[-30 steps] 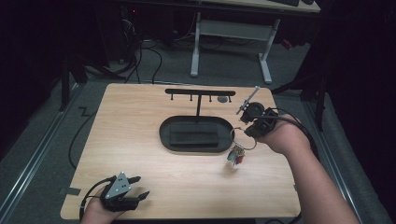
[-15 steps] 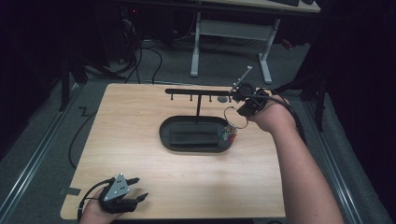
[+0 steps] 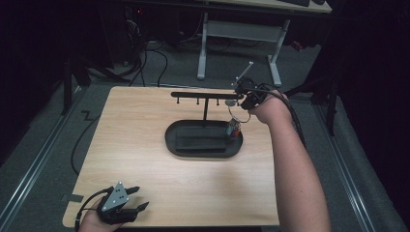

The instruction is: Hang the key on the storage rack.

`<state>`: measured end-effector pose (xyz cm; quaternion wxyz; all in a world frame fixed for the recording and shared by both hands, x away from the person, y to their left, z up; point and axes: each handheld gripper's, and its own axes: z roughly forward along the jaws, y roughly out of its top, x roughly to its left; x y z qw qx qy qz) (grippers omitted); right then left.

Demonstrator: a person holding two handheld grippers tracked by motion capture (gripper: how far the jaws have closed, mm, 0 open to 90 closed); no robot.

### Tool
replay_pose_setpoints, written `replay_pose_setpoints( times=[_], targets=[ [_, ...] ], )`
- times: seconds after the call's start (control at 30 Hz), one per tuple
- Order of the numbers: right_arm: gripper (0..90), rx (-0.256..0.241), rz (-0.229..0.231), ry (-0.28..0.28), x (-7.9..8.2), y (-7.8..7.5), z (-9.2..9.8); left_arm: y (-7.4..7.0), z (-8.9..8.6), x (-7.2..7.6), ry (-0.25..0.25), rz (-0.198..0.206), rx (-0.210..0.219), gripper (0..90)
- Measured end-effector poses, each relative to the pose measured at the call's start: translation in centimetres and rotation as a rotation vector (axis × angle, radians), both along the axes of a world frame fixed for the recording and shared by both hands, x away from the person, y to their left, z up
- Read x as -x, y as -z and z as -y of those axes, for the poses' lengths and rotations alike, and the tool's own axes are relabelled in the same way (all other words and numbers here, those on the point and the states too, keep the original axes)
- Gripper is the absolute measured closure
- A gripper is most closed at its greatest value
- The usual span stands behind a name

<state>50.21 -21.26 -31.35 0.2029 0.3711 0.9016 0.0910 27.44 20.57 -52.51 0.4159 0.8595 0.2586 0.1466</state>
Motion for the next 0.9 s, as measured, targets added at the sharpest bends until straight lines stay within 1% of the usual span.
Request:
replay_pose_setpoints(
  times=[0.07,0.1,0.13,0.2,0.27,0.3,0.33,0.4,0.47,0.5,0.53,0.57,0.6,0.63,0.67,0.73,0.8,0.83,0.9],
  targets=[
    [87.5,0.008,0.013,0.010,-0.4,0.2,0.2,0.1,0.0,0.0,0.002,-0.002,-0.003,37.7],
    [87.4,0.000,0.017,0.023,-0.6,0.2,0.3,0.1,0.0,0.0,0.002,-0.002,-0.003,37.7],
    [87.4,0.004,0.020,0.028,-0.7,0.2,0.4,0.1,0.1,0.1,0.005,-0.005,-0.009,37.7],
    [87.4,0.007,0.025,0.030,-0.9,0.5,0.4,0.1,0.1,0.1,0.009,-0.003,-0.014,37.7],
    [87.2,0.016,0.034,0.018,-1.0,0.6,0.2,0.1,0.2,0.1,0.008,-0.003,-0.013,37.6],
    [86.9,0.022,0.036,0.024,-0.9,0.7,0.1,0.1,0.2,0.1,0.009,-0.004,-0.013,37.6],
    [86.7,0.028,0.041,0.018,-1.0,0.7,0.0,0.1,0.3,0.1,0.011,-0.005,-0.014,37.6],
    [84.3,0.039,0.049,0.017,-0.8,0.8,-0.2,0.1,0.3,0.0,0.014,-0.008,-0.018,37.5],
    [81.6,0.012,0.045,0.019,-0.5,0.7,-0.1,0.0,0.4,0.0,0.014,-0.006,-0.020,37.5],
    [79.0,0.014,0.054,0.022,-0.3,0.5,-0.1,0.0,0.4,0.0,0.012,-0.004,-0.020,37.5],
    [75.8,0.007,0.068,0.035,0.0,0.4,0.0,0.0,0.4,0.0,0.011,-0.005,-0.019,37.5],
    [75.3,0.003,0.079,0.038,0.2,0.2,0.2,0.0,0.4,0.0,0.011,-0.005,-0.019,37.5],
    [75.3,0.000,0.079,0.043,0.5,0.0,0.3,0.0,0.4,0.0,0.010,-0.004,-0.019,37.5],
    [74.9,-0.013,0.077,0.044,0.8,-0.1,0.5,0.0,0.4,0.1,0.009,-0.001,-0.015,37.5],
    [73.6,-0.024,0.088,0.045,1.4,-0.3,0.6,0.0,0.4,0.1,0.010,0.000,-0.014,37.4],
    [69.1,-0.058,0.095,0.050,2.4,-0.3,0.9,-0.1,0.5,0.1,0.011,0.000,-0.014,37.4],
    [63.6,-0.080,0.100,0.037,3.6,0.0,1.0,-0.1,0.6,0.1,0.011,0.000,-0.009,37.3],
    [62.4,-0.091,0.099,0.037,4.0,0.2,1.1,-0.1,0.6,0.0,0.012,0.001,-0.010,37.3],
    [60.2,-0.119,0.106,0.046,5.5,1.2,1.4,-0.1,0.7,0.0,0.013,0.003,-0.015,37.3]
  ],
)
